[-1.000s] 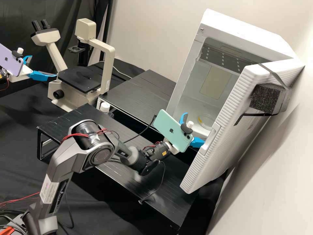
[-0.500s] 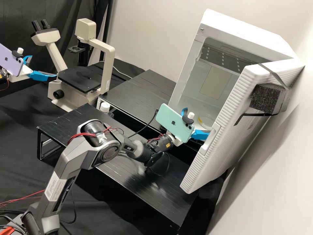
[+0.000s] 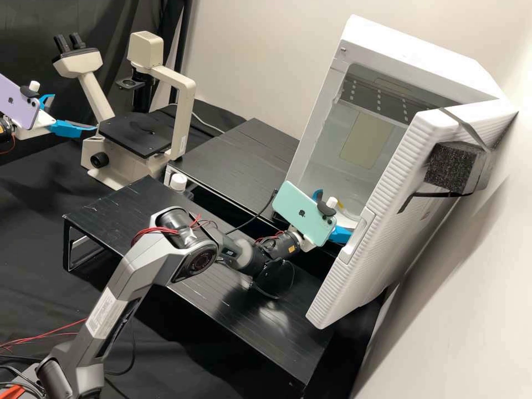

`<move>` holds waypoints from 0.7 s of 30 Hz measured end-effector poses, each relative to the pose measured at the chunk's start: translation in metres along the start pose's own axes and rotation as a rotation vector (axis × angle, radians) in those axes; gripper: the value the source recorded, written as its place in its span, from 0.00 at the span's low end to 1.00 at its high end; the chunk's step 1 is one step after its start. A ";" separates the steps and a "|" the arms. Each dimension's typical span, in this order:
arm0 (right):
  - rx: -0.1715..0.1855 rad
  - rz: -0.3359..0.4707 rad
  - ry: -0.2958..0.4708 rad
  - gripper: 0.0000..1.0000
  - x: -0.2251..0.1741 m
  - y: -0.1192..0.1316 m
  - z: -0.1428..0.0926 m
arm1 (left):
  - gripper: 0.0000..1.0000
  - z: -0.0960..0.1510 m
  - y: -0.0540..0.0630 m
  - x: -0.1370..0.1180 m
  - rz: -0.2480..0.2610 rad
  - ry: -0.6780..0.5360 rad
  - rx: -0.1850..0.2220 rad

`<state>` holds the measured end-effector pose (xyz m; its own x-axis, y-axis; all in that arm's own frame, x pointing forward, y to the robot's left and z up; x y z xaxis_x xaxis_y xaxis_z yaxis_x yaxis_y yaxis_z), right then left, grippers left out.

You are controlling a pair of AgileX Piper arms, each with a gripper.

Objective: Take out the petri dish and place it under the microscope.

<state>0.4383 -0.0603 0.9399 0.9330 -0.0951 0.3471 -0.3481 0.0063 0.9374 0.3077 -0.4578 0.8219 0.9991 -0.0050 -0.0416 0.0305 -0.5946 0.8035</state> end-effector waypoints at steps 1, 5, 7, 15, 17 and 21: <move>0.000 -0.001 -0.001 1.00 0.001 -0.001 0.001 | 1.00 0.000 0.000 0.000 0.000 0.000 0.000; 0.000 0.007 0.007 1.00 0.006 -0.001 0.002 | 1.00 0.000 0.000 0.000 0.000 0.000 0.000; 0.000 0.008 0.009 1.00 0.009 -0.003 0.003 | 1.00 0.000 0.000 0.000 0.000 0.000 0.000; 0.000 0.017 0.018 1.00 0.023 -0.004 0.005 | 1.00 0.000 0.000 0.000 0.000 0.000 0.000; 0.000 0.010 0.011 1.00 0.027 -0.006 0.007 | 1.00 0.000 0.000 0.000 0.000 0.000 0.000; -0.001 0.004 0.004 1.00 0.032 -0.007 0.009 | 1.00 0.000 0.000 0.000 0.000 0.000 0.000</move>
<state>0.4698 -0.0719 0.9439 0.9318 -0.0911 0.3513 -0.3521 0.0074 0.9359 0.3077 -0.4578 0.8219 0.9991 -0.0050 -0.0416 0.0305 -0.5946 0.8035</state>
